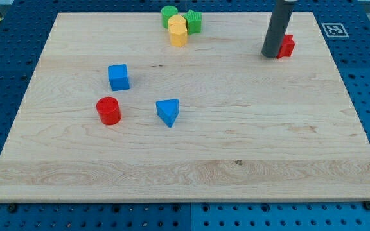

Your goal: Push the red star to the top right

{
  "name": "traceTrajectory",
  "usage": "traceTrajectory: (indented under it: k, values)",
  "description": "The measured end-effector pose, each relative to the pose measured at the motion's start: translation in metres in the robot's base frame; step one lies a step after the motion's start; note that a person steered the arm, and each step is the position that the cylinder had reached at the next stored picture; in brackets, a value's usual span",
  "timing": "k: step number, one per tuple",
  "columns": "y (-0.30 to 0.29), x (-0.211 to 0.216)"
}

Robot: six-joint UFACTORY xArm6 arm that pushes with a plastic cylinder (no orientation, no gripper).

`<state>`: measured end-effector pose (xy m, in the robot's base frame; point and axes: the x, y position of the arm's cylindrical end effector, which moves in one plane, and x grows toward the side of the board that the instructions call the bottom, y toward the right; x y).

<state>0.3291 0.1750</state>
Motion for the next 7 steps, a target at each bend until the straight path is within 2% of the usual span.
traceTrajectory:
  k: [2,4,7]
  values:
    - [0.036,-0.001]
    - [0.044,-0.01]
    - [0.063,-0.066]
